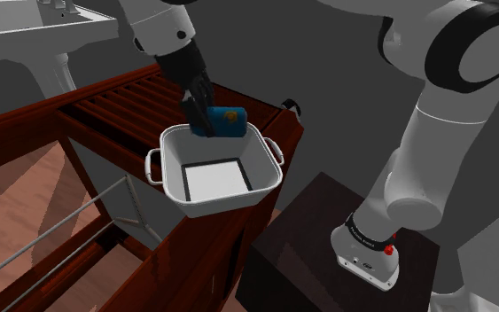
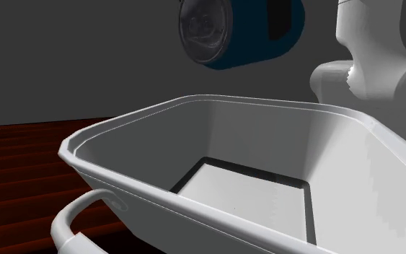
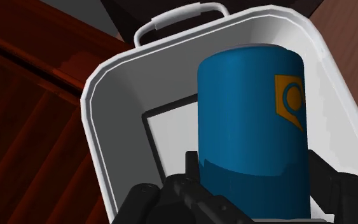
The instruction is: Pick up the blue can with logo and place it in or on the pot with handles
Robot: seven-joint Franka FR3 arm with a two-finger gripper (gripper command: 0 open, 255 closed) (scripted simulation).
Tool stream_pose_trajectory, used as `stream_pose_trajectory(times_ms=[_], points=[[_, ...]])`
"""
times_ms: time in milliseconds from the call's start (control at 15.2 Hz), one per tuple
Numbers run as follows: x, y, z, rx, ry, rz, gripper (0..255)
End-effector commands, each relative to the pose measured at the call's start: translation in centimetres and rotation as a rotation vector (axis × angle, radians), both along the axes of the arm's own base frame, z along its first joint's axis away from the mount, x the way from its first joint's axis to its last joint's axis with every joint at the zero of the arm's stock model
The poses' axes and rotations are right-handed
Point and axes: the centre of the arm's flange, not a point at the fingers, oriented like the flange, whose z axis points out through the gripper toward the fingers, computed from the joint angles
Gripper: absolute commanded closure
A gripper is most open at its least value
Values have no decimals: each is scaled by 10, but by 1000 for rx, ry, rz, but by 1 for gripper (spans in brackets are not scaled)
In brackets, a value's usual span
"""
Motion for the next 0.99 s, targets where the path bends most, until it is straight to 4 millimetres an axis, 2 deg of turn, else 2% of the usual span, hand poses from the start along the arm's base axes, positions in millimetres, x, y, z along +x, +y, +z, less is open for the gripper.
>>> stream_pose_trajectory(times_ms=[0,396,924], points=[[0,0,-9,1,-1,0,255],[0,0,-42,1,-1,0,255],[0,0,-42,1,-1,0,255]])
